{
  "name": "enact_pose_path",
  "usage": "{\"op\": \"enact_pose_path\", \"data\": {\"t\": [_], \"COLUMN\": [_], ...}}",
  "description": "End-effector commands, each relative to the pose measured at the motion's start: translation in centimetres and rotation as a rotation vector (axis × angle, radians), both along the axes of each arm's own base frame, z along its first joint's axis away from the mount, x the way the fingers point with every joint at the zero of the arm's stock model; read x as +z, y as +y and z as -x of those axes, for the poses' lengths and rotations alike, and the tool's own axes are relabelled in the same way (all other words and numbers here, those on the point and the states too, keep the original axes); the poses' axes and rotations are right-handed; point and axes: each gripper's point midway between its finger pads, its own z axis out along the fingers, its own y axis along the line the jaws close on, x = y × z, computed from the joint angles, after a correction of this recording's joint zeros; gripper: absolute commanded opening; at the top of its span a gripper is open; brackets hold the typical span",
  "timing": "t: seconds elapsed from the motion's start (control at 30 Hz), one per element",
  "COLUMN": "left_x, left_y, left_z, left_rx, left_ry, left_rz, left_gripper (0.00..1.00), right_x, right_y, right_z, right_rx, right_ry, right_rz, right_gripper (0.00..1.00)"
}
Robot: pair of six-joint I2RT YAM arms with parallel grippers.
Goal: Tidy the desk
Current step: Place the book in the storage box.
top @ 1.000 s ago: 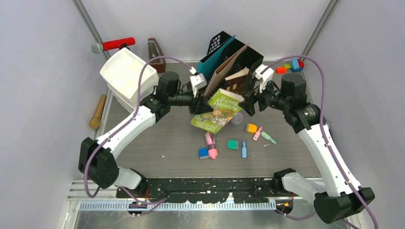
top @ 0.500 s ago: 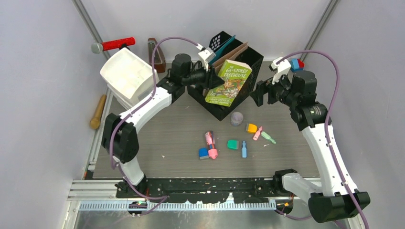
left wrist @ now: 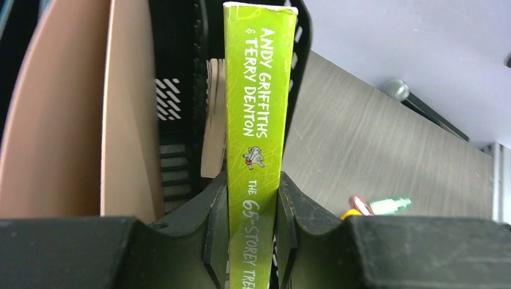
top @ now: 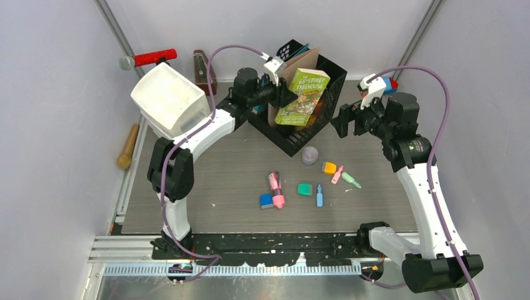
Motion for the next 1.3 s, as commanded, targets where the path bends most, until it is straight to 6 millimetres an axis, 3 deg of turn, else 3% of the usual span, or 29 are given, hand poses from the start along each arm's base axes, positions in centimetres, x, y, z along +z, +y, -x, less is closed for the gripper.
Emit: {"op": "enact_pose_path", "data": {"t": [0.0,0.4,0.77,1.07,1.27], "left_x": [5.9,4.7,1.0,-2.8,-2.8], "left_y": [0.2,-0.5,-3.8,-4.7,-5.1], "left_z": [-3.0,-3.1,-3.5,-3.2,-3.2], "left_rx": [0.106,0.063,-0.003,0.013,-0.005], "left_ry": [-0.142,-0.134,-0.166,-0.157,-0.181], "left_rz": [0.139,0.210,0.218,0.174,0.182], "left_gripper": [0.00,0.00,0.00,0.00,0.00], "right_x": [2.3,0.9,-0.3,-1.5,-2.2], "right_y": [-0.4,0.0,0.0,0.1,0.2], "right_z": [0.2,0.0,-0.9,-1.4,-1.4], "right_rx": [-0.016,0.003,0.005,0.015,0.023], "right_ry": [-0.085,-0.055,-0.016,0.013,0.024], "right_rz": [-0.008,-0.020,-0.024,-0.025,-0.022], "right_gripper": [0.91,0.91,0.91,0.91,0.91]}}
